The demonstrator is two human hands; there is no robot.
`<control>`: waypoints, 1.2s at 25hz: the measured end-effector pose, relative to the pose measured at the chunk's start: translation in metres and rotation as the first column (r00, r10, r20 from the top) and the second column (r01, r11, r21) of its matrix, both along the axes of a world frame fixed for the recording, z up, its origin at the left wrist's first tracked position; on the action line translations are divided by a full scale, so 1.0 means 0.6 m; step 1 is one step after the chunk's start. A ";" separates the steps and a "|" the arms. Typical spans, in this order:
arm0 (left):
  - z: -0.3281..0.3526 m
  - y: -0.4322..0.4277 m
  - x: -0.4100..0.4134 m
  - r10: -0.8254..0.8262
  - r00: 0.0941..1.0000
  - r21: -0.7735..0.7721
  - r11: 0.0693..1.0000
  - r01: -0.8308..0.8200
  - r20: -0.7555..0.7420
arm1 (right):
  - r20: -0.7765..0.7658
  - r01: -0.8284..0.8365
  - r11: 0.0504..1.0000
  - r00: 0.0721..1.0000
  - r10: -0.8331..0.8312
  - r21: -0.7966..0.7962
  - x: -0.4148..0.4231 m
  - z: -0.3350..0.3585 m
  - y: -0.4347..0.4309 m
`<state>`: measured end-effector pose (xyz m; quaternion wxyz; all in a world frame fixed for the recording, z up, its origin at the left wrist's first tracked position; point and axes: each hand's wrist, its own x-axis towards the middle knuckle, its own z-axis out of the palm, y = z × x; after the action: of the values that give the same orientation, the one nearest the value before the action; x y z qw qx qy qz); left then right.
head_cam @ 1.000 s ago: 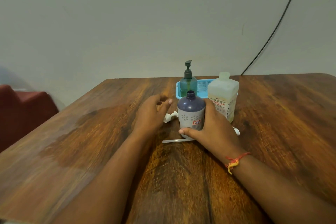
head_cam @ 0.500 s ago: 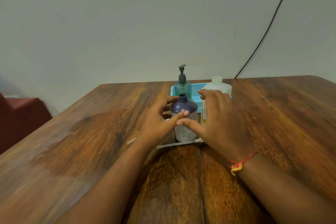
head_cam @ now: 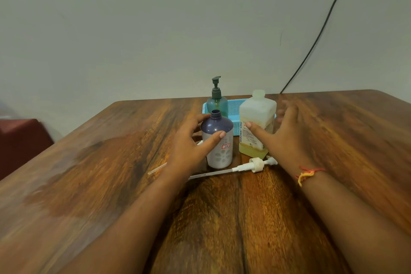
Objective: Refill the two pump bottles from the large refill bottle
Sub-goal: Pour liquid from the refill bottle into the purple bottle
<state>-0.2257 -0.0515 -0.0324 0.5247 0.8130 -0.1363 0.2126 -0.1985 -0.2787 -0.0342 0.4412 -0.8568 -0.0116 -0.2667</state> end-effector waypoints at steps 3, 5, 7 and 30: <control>-0.002 0.000 0.001 0.001 1.000 0.004 1.000 -0.001 -0.009 | -0.045 -0.178 0.977 0.982 0.184 0.116 0.009 -0.014 -0.004; -0.003 0.000 0.002 0.001 1.000 0.010 1.000 -0.001 -0.009 | -0.030 -0.195 0.970 0.979 0.201 0.144 0.013 -0.017 -0.007; -0.002 -0.001 0.002 0.002 1.000 0.015 1.000 -0.002 -0.003 | -0.003 -0.196 0.966 0.980 0.199 0.167 0.015 -0.018 -0.009; -0.010 -0.008 -0.005 -0.047 0.993 0.140 0.990 0.032 0.104 | 0.418 0.030 0.947 0.901 0.112 -0.319 -0.009 0.012 0.002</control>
<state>-0.2287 -0.0565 -0.0382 0.4630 0.8320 -0.1947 0.2357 -0.2038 -0.2777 -0.0271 0.2896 -0.8357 -0.1701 -0.4345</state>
